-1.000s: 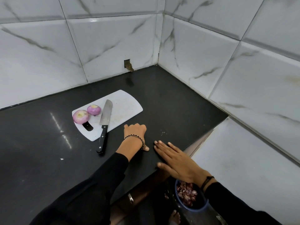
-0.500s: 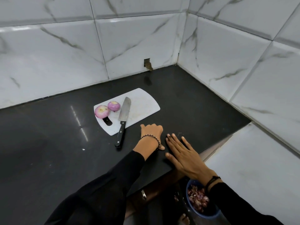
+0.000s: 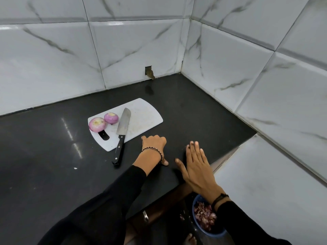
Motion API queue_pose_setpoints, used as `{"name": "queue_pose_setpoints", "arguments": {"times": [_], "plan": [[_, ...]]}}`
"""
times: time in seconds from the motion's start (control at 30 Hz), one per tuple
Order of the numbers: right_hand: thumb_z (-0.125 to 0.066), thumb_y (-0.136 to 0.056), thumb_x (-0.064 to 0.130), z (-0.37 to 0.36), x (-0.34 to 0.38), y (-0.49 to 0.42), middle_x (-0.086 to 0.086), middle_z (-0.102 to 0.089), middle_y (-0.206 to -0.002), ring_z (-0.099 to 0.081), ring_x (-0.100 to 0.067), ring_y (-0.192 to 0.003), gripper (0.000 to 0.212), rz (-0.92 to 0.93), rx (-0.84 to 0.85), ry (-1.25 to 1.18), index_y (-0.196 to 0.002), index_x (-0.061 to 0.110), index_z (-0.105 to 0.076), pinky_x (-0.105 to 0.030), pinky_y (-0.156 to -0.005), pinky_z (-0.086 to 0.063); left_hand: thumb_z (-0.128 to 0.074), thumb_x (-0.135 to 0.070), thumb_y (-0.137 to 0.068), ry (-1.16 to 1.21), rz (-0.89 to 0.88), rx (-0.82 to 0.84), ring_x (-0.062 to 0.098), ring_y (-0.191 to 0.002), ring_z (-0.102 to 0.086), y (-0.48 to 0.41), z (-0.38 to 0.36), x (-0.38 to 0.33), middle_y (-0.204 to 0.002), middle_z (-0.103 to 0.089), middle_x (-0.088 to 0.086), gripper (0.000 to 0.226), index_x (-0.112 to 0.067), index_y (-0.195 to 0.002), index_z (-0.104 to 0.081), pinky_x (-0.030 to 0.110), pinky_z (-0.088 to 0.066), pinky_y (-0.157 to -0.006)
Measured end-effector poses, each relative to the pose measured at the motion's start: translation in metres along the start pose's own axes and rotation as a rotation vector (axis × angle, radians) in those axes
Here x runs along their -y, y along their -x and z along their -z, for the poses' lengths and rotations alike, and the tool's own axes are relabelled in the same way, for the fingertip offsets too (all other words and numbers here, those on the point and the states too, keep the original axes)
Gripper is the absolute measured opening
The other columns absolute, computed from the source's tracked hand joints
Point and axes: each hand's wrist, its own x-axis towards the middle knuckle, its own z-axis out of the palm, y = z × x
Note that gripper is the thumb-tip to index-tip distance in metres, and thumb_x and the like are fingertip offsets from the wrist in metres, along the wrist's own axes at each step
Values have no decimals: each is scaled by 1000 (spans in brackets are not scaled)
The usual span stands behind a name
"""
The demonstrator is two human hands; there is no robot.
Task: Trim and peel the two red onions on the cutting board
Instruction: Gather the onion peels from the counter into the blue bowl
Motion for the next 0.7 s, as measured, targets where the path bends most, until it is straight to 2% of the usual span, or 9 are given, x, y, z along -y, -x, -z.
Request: {"name": "queue_pose_setpoints", "arguments": {"times": [0.1, 0.2, 0.37, 0.47, 0.53, 0.6, 0.63, 0.7], "plan": [[24, -77, 77, -5, -2, 6, -19, 13, -166, 19, -27, -153, 115, -147, 39, -3, -158, -1, -2, -38, -124, 9, -82, -59, -66, -19, -7, 4, 28, -118, -57, -3, 0, -2, -122, -60, 5, 77, -17, -122, -51, 45, -38, -104], [23, -77, 79, -14, 1, 3, -22, 16, -164, 20, -30, -153, 117, -174, 47, -8, -156, -4, 3, -39, -123, 11, -82, -59, -67, -36, -10, 11, 28, -117, -58, -4, -1, -3, -121, -60, 5, 76, -17, -122, -51, 46, -38, -105], [1, -91, 73, -12, 4, -15, -16, 21, -164, 24, -24, -151, 98, -73, 85, -53, -157, 1, 7, -36, -123, 12, -82, -60, -67, -36, -10, 5, 28, -118, -57, -5, -2, -2, -121, -60, 5, 76, -17, -122, -51, 44, -38, -103], [-8, -96, 69, -4, -6, -25, -9, 16, -166, 21, -18, -152, 90, 23, 124, -121, -159, 5, 2, -32, -123, 12, -81, -60, -67, -45, -13, 9, 27, -117, -58, -6, -1, -2, -121, -61, 4, 75, -18, -121, -51, 43, -38, -102], [-19, -98, 65, 3, -21, -29, -5, 7, -168, 13, -15, -154, 86, 74, 154, -206, -160, 7, -5, -33, -125, 6, -81, -59, -67, -45, -14, 12, 27, -116, -58, -6, -1, -2, -120, -61, 4, 73, -17, -120, -51, 43, -38, -101], [-28, -96, 65, 9, -37, -33, -3, -2, -169, 4, -15, -155, 87, 98, 145, -264, -160, 8, -14, -40, -127, -6, -81, -59, -67, -43, -18, 9, 27, -115, -58, -6, -1, -2, -119, -61, 4, 73, -17, -119, -51, 42, -38, -101], [-28, -95, 66, 11, -42, -33, -1, -4, -169, 3, -14, -155, 88, 99, 140, -262, -160, 9, -15, -42, -127, -9, -81, -59, -67, -43, -21, 8, 28, -115, -58, -6, 0, -2, -119, -61, 4, 74, -17, -119, -51, 42, -39, -100], [-24, -96, 67, 10, -41, -30, 0, 2, -169, 7, -13, -155, 88, 108, 135, -203, -161, 10, -10, -38, -127, -2, -81, -59, -67, -47, -24, 10, 27, -115, -58, -6, 1, -2, -119, -61, 4, 74, -17, -120, -51, 42, -39, -100]]}}
